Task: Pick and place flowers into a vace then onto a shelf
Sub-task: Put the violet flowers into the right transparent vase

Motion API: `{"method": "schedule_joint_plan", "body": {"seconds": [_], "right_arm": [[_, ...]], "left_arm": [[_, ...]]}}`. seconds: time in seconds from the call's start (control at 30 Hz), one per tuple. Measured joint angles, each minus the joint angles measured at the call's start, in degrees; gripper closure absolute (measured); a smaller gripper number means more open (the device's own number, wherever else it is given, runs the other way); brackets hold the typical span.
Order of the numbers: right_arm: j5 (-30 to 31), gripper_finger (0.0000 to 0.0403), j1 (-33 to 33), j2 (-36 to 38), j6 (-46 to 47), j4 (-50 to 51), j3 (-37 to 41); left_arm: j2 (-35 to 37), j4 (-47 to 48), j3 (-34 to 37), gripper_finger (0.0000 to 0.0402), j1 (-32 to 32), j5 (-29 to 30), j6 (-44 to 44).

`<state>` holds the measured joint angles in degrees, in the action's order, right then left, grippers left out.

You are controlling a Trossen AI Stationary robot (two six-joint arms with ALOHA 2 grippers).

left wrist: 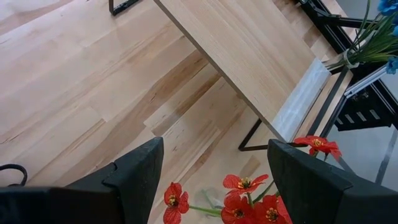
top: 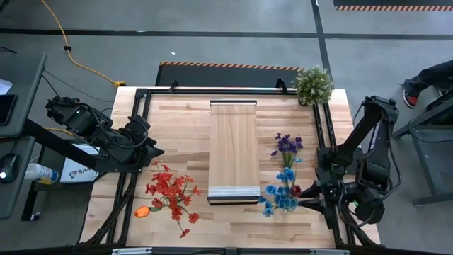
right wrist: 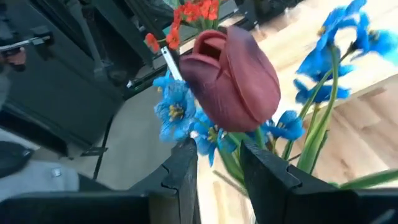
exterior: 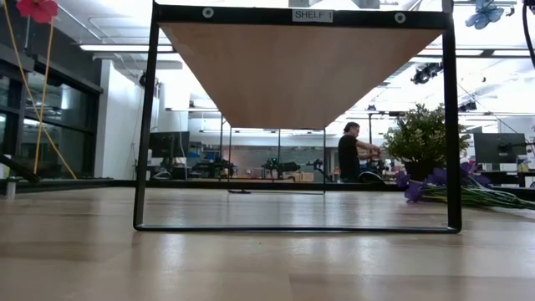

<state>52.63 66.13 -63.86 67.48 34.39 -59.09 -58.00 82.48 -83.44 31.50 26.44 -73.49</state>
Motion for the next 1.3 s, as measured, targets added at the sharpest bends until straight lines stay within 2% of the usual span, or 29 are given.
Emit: {"method": "schedule_joint_plan", "body": {"seconds": [0.23,0.47,0.7,1.0,1.17,1.3], "right_arm": [[-3.2,0.0289,1.2,1.9,3.0,0.0,0.0],[-3.0,0.0289,2.9,4.2,3.0,-0.8,0.0],[0.6,0.0289,3.4,8.3,1.7,-0.7,0.0],[9.5,0.0289,3.2,16.5,-5.2,5.1,-0.1],[13.2,0.0289,3.2,21.5,-10.5,7.8,-0.1],[15.8,0.0289,3.2,24.2,-18.8,8.0,-0.1]], "left_arm": [[0.0,0.0,0.0,0.008,0.0,0.0,0.2],[0.0,0.0,0.0,0.0082,0.0,0.1,0.2],[0.0,0.0,0.0,0.0082,0.0,0.3,0.2],[0.0,0.2,0.0,0.0081,0.0,0.3,0.2],[0.0,0.2,0.0,0.0081,0.0,0.3,0.2],[0.0,0.2,0.0,0.0081,0.0,0.2,0.2]]}}
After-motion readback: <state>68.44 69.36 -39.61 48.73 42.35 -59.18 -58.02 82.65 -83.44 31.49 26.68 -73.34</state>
